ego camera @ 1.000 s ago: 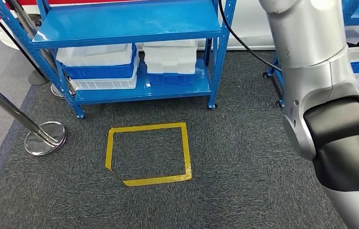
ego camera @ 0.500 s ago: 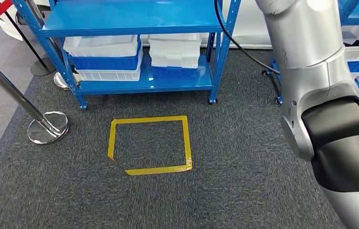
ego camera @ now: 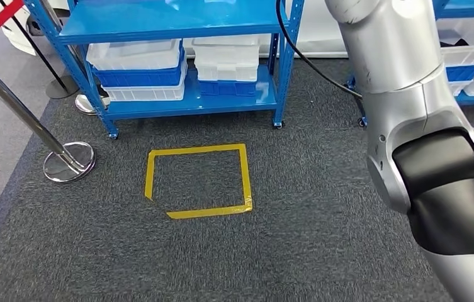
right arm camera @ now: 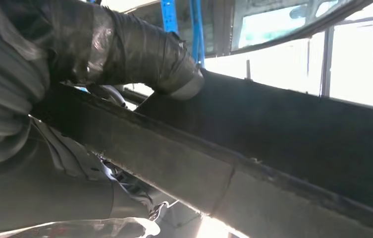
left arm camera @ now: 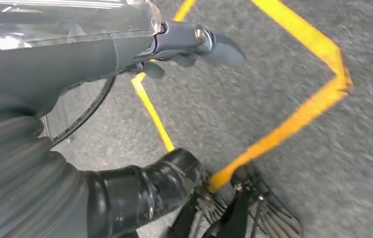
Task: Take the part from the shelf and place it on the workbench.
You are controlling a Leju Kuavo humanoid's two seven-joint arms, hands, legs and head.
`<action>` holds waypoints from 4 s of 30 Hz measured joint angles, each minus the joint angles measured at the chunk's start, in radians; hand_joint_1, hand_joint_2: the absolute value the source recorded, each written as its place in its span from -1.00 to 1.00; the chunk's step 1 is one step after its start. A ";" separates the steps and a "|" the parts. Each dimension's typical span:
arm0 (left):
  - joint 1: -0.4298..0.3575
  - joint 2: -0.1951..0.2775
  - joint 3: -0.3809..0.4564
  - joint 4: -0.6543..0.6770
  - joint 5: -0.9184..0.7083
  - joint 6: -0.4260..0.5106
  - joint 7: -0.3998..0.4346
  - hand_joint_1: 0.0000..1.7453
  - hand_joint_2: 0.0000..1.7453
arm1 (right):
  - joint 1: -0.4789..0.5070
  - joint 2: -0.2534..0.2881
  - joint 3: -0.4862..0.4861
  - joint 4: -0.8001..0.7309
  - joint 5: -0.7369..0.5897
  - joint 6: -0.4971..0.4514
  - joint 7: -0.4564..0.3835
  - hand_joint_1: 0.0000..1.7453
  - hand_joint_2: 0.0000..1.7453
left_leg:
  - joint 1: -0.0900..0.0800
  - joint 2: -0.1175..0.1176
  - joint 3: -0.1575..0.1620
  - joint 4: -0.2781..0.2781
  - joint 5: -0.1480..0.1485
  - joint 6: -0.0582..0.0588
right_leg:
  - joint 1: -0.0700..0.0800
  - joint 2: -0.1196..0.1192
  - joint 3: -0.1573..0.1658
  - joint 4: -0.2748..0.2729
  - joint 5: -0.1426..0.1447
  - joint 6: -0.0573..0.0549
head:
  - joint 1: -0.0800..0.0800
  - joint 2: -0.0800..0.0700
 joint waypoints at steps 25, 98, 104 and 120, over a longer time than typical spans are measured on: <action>-0.005 0.009 0.001 0.000 -0.009 0.002 0.012 -1.00 1.00 | 0.038 0.003 0.001 0.015 0.028 -0.030 0.006 1.00 1.00 | 0.015 0.013 0.017 -0.058 0.077 0.026 | -0.007 0.010 0.007 0.118 -0.044 0.050 | 0.000 0.000; 0.004 -0.004 0.015 0.002 0.003 -0.005 -0.010 -1.00 1.00 | 0.007 0.027 0.039 0.028 0.081 0.002 0.017 1.00 1.00 | 0.016 0.002 -0.030 0.191 -0.084 -0.010 | -0.016 -0.022 -0.061 0.052 0.005 0.016 | -0.003 0.000; 0.001 0.002 0.016 0.001 0.003 -0.011 -0.023 -1.00 1.00 | 0.003 0.032 0.042 0.028 0.080 0.000 0.017 1.00 1.00 | -0.008 0.050 0.097 -0.057 0.001 0.030 | -0.005 -0.080 -0.050 0.040 0.003 0.030 | -0.002 0.000; 0.006 0.003 0.017 0.001 0.006 -0.012 -0.019 -1.00 1.00 | 0.014 0.027 0.055 0.034 0.091 -0.010 0.016 1.00 1.00 | 0.011 -0.111 0.077 -0.052 0.019 0.019 | -0.005 0.050 -0.055 0.046 0.005 0.027 | -0.001 0.000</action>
